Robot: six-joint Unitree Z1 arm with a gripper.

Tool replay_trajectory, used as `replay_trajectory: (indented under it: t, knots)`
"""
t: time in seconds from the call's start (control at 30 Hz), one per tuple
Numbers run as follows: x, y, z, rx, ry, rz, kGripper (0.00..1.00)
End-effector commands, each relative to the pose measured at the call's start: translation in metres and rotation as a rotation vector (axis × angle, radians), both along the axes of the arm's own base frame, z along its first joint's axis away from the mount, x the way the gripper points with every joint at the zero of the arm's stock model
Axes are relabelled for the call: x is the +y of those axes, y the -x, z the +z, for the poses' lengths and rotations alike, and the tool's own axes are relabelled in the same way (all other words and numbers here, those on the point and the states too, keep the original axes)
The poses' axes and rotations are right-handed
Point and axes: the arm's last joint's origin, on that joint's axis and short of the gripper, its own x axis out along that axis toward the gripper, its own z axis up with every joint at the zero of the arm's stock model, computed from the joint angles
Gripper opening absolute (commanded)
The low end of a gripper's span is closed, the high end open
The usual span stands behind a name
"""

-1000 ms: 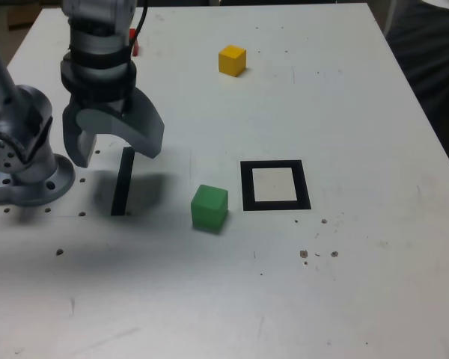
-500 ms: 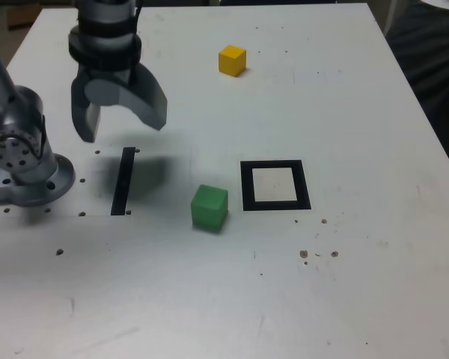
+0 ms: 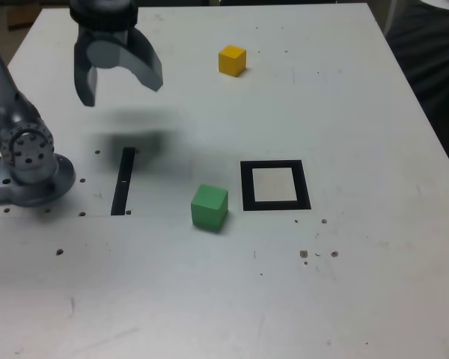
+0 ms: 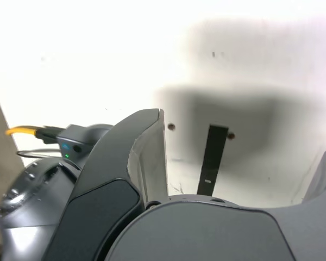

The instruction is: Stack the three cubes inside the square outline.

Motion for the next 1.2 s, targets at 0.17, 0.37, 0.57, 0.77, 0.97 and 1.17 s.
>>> replay_trajectory:
  t: [0.17,0.37,0.57,0.77,0.97,1.17]
  knots:
    - [0.029,0.005,0.007,0.002,-0.008,0.008,1.00]
    - [0.059,0.009,0.013,-0.009,-0.006,-0.013,1.00]
    - [0.093,0.013,0.017,-0.018,-0.002,-0.021,1.00]
    - [0.129,0.020,0.017,-0.023,0.005,-0.014,1.00]
    - [0.167,0.024,0.011,-0.005,0.015,-0.015,1.00]
    - [0.197,0.028,0.002,0.036,0.027,-0.026,1.00]
